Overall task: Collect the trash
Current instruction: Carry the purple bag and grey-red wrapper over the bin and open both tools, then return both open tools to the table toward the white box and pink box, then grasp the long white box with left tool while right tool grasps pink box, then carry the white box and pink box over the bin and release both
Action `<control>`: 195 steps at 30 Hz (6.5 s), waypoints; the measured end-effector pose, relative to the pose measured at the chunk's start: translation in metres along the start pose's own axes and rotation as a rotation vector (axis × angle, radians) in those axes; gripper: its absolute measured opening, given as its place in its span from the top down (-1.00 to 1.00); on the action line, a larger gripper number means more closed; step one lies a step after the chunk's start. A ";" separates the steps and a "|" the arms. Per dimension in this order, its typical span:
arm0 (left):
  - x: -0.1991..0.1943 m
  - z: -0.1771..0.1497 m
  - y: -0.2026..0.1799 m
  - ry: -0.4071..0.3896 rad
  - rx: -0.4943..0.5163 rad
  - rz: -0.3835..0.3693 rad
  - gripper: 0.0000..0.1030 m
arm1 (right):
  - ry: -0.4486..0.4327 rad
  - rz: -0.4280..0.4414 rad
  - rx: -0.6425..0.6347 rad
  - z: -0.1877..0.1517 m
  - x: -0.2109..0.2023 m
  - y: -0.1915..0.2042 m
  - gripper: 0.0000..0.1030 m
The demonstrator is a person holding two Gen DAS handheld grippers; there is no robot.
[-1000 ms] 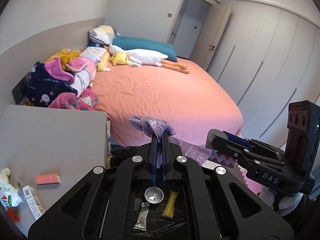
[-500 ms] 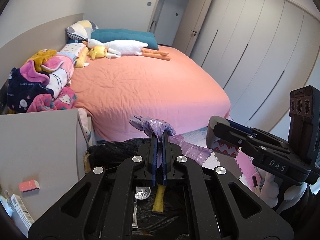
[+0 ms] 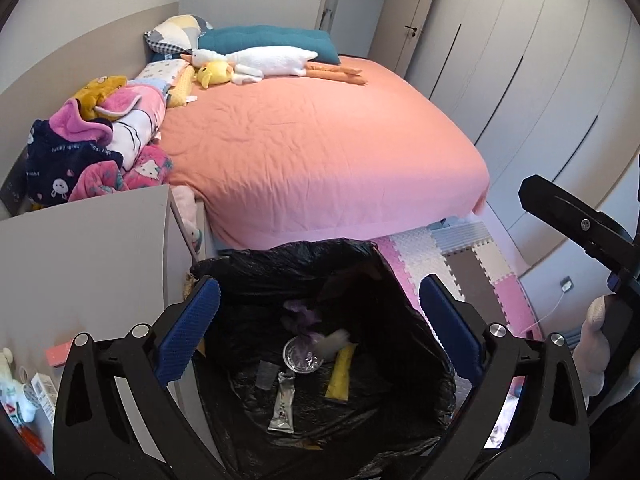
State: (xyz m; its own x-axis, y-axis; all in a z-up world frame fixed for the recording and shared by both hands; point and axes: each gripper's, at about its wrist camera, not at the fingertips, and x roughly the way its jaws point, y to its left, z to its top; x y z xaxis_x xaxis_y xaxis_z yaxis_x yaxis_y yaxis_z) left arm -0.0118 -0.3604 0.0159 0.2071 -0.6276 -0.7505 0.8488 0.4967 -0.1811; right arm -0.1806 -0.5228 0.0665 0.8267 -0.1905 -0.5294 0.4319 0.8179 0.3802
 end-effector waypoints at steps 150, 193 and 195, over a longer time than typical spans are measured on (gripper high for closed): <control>-0.111 -0.130 0.179 -0.117 -0.464 0.299 0.46 | 0.385 0.434 -0.451 -0.080 0.143 0.233 0.57; -0.046 -0.036 0.073 -0.090 -0.165 0.069 0.46 | 0.231 0.224 -0.254 -0.031 0.075 0.099 0.57; -0.041 -0.031 0.067 -0.087 -0.149 0.055 0.46 | 0.223 0.211 -0.243 -0.028 0.073 0.092 0.57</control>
State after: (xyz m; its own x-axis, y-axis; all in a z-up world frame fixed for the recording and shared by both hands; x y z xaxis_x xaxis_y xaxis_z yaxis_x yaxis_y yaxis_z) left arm 0.0213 -0.2824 0.0149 0.2979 -0.6430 -0.7055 0.7552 0.6109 -0.2379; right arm -0.0910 -0.4462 0.0412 0.7779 0.0962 -0.6210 0.1411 0.9363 0.3217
